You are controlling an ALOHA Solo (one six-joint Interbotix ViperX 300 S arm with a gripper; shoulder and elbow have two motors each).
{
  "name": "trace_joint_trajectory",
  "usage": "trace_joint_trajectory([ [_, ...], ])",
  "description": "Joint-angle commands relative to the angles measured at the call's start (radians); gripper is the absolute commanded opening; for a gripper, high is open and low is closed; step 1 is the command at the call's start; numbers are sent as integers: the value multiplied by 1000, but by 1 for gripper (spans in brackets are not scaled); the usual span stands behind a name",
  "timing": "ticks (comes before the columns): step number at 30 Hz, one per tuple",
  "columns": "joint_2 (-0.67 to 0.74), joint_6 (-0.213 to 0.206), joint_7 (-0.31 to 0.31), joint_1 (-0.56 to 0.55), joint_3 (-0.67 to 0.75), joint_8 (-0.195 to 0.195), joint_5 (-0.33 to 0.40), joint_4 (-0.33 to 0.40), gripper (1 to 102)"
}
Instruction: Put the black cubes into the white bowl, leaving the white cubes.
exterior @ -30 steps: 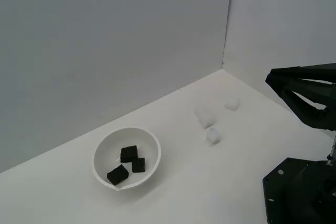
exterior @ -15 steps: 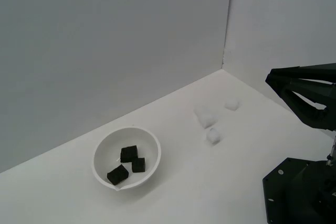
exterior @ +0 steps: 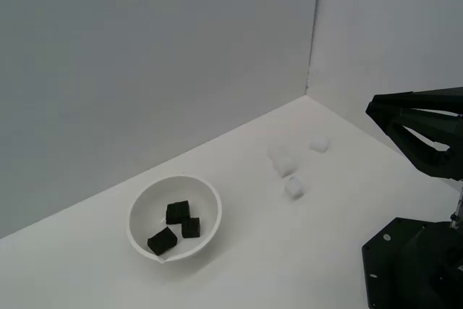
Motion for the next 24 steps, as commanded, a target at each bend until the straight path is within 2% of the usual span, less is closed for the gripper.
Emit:
trace_joint_trajectory([
  [1, 17, -9, -5, 12, 17, 17, -5, 0, 1],
  [7, 17, 29, -37, 12, 17, 17, 0, 6, 1],
  [24, 17, 31, -41, 12, 18, 17, 3, 8, 1],
])
